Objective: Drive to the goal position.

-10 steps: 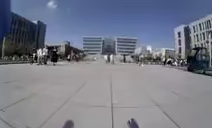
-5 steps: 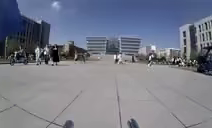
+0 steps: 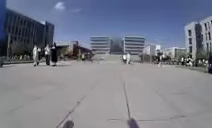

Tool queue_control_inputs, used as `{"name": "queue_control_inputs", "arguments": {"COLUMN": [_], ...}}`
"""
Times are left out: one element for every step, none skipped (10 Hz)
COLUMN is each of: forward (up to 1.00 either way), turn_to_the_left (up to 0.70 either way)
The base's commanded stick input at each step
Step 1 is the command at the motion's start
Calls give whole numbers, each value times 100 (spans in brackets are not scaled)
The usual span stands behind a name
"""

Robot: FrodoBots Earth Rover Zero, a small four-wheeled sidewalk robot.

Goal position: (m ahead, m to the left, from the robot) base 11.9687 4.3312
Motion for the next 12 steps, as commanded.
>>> {"name": "queue_control_inputs", "arguments": {"forward": [100, 100, 100, 100, 100, 100, 100, 100, 100, 100, 100, 100], "turn_to_the_left": [0, 0, 0, 0, 0, 0, -2, -16, -32, -40, -40, 0]}}
